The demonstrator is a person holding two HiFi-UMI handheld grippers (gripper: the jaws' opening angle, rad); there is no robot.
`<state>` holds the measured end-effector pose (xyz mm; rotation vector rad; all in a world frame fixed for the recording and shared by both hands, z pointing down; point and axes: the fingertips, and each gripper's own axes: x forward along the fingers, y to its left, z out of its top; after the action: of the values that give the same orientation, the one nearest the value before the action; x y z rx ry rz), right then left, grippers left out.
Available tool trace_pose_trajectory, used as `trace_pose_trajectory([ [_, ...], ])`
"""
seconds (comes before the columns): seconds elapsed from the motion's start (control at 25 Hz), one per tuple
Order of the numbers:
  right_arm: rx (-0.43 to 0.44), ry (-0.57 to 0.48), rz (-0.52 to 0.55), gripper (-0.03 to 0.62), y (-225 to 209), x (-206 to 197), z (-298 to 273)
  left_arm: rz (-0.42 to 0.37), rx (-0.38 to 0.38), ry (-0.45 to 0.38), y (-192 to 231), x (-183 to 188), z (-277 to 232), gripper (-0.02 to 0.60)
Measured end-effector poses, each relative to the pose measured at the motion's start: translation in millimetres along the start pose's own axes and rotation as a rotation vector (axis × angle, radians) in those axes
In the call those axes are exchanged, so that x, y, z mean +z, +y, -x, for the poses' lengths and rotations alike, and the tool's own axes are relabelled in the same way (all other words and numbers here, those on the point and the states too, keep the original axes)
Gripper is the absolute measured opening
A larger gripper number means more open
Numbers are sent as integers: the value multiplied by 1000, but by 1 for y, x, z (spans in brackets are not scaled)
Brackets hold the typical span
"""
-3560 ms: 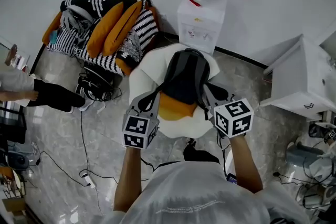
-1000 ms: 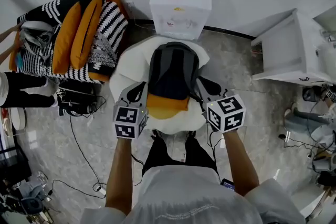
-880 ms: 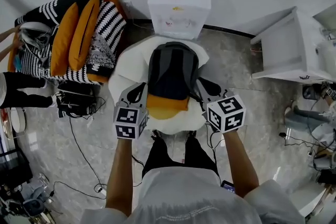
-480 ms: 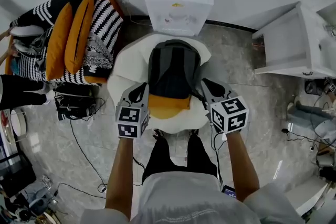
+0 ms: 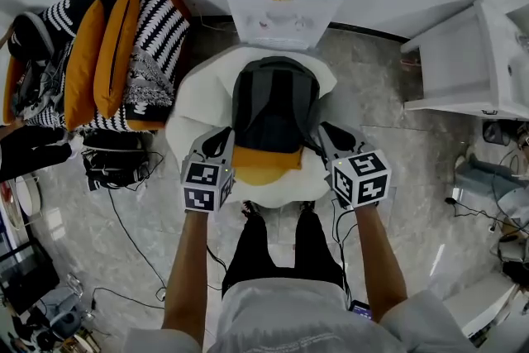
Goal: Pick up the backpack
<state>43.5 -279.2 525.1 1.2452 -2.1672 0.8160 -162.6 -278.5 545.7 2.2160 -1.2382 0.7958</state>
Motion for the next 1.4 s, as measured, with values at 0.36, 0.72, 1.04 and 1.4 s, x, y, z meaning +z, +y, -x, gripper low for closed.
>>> trace_pose_trajectory([
  [0.36, -33, 40, 0, 3, -20, -23, -26, 17, -19, 42, 3, -20, -26, 44],
  [0.72, -39, 92, -11, 19, -34, -55, -48, 14, -43, 79, 0, -43, -52, 54],
  [1.04, -19, 121, -43, 45, -41, -77, -70, 12, -62, 110, 0, -59, -71, 84],
  [1.4, -60, 120, -104, 65, -62, -95, -89, 19, -68, 147, 4, -83, -91, 117],
])
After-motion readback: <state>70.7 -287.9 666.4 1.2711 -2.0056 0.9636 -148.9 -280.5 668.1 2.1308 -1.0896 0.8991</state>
